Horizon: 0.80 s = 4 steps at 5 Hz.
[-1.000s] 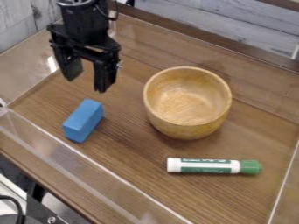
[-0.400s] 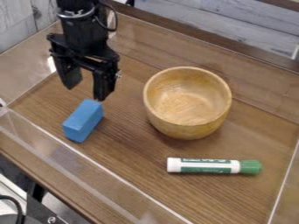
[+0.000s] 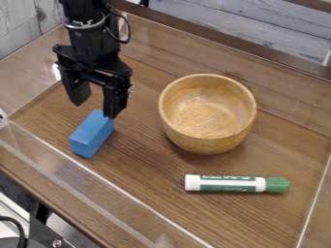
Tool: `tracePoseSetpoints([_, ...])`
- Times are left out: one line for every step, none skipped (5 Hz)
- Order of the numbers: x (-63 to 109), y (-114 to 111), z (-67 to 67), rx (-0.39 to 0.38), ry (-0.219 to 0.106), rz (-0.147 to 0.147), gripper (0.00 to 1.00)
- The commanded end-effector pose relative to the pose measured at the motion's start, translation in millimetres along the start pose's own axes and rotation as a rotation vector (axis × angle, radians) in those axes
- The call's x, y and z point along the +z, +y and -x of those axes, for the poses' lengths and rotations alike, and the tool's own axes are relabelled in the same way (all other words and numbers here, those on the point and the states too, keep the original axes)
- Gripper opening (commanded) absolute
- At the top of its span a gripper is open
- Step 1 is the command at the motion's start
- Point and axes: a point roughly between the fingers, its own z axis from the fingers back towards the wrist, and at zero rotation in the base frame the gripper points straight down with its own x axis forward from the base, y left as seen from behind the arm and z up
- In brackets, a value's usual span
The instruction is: Put the blue block in the brown bowl
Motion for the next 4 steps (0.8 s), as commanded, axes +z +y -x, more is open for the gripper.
tracePoseSetpoints([2.3, 4, -1.7, -0.001, -0.022, -0.011, 1.00])
tracePoseSetpoints([-2.3, 4, -0.8, -0.003, -0.016, -0.008, 1.00])
tracePoseSetpoints([-6.8, 5, 0.0, -0.004, -0.012, -0.004, 1.00])
tracePoseSetpoints([-11.2, 7, 0.8, -0.008, -0.007, 0.002, 1.00])
